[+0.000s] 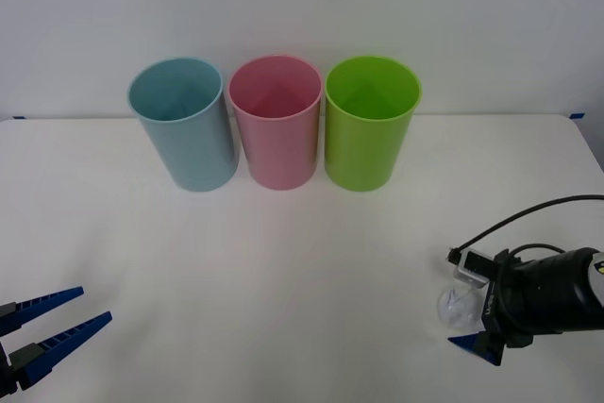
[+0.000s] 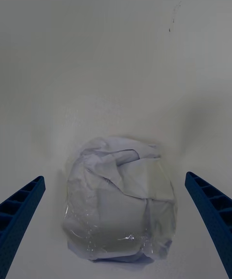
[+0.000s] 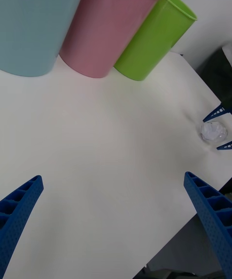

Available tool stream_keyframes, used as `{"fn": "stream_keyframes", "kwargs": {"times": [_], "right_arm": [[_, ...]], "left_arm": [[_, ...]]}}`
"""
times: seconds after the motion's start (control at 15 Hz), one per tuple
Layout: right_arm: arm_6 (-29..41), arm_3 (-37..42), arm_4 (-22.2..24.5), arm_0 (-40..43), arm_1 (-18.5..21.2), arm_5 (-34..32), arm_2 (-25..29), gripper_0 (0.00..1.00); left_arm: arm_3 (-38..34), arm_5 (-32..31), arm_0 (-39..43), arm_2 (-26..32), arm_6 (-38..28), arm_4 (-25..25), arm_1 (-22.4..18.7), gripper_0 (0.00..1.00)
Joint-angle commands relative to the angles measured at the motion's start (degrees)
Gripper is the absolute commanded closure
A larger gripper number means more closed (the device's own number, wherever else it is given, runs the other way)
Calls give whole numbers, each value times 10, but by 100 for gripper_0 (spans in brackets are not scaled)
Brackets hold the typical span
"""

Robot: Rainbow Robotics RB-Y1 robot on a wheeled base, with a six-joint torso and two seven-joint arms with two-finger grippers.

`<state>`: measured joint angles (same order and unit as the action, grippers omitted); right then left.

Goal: Put cans in the blue bin and PET bottles in the pink bin and trash in the green bin.

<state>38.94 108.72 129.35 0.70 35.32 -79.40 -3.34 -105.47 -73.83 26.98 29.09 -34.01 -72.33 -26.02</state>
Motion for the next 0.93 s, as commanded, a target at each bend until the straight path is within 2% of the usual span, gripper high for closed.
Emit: {"fn": "stream_keyframes", "kwargs": {"times": [0.07,0.4,0.47,0.53,0.6,0.67,0.93], "right_arm": [[-1,0,2,0,-3,0,-1,0],[-2,-2,10,0,-5,0,-2,0],[2,-2,12,0,-5,0,-2,28],[3,-2,16,-2,-7,0,-2,73],[5,-2,20,-2,-10,0,-2,95],[5,-2,20,-2,-11,0,-2,99],[6,-2,31,-2,-14,0,-4,100]], "left_arm": [[0,0,0,0,0,0,0,0],[0,0,0,0,0,0,0,0],[0,0,0,0,0,0,0,0],[0,0,0,0,0,0,0,0],[0,0,0,0,0,0,0,0],[0,0,0,0,0,0,0,0],[0,0,0,0,0,0,0,0]]}}
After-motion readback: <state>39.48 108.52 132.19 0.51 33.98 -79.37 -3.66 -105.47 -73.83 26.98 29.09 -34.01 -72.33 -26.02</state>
